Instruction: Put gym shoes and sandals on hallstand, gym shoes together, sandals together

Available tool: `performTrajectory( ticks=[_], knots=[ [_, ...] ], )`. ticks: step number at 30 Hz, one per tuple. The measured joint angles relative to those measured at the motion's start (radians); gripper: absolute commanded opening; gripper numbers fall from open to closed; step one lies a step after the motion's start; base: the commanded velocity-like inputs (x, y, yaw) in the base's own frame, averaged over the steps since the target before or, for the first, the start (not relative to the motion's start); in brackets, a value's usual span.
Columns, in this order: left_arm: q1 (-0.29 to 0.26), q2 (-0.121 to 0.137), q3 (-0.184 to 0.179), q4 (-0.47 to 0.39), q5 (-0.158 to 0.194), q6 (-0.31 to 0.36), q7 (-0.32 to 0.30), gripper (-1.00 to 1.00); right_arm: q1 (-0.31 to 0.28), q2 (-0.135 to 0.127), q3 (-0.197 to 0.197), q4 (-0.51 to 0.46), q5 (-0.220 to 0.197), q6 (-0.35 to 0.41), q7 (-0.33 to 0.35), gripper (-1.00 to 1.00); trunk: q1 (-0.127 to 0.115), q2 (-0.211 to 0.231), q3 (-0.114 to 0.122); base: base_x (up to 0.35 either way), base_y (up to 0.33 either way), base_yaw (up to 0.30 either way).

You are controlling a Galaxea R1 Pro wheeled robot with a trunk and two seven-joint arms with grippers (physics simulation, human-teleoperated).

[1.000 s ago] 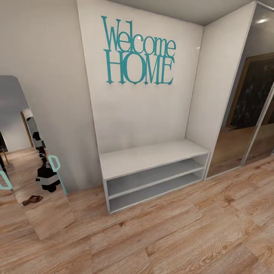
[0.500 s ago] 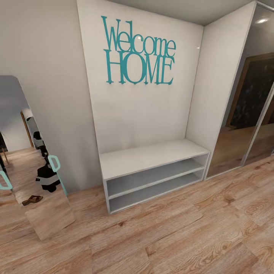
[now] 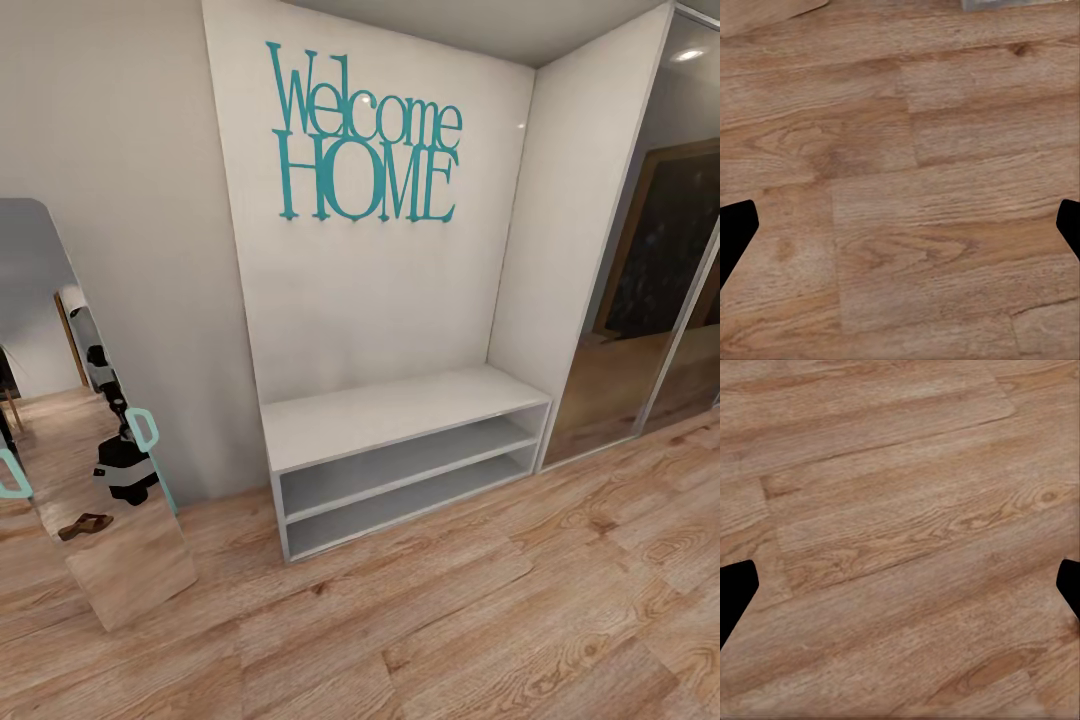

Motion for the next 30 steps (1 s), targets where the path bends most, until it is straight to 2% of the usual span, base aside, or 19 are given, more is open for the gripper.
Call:
performTrajectory(
  ticks=[9, 15, 30],
  knots=[
    [0.001, -0.006, -0.008, -0.001, -0.001, -0.003, -0.009, 1.0, 0.0, 0.001, 0.0, 0.02, -0.001, -0.025, -0.001, 1.0, 0.0, 0.0, -0.006, 0.0, 0.0, 0.112],
    [0.0, -0.001, -0.007, 0.003, -0.004, -0.004, -0.01, 1.0, 0.0, 0.002, -0.002, 0.025, -0.001, -0.041, -0.002, 1.0, 0.0, 0.0, -0.012, -0.037, 0.0, 0.196],
    [0.0, 0.001, -0.006, 0.005, -0.005, -0.004, -0.01, 1.0, 0.0, 0.004, -0.004, 0.026, -0.002, -0.041, -0.002, 1.0, 0.001, 0.0, -0.03, -0.297, 0.0, 0.207]
  ],
)
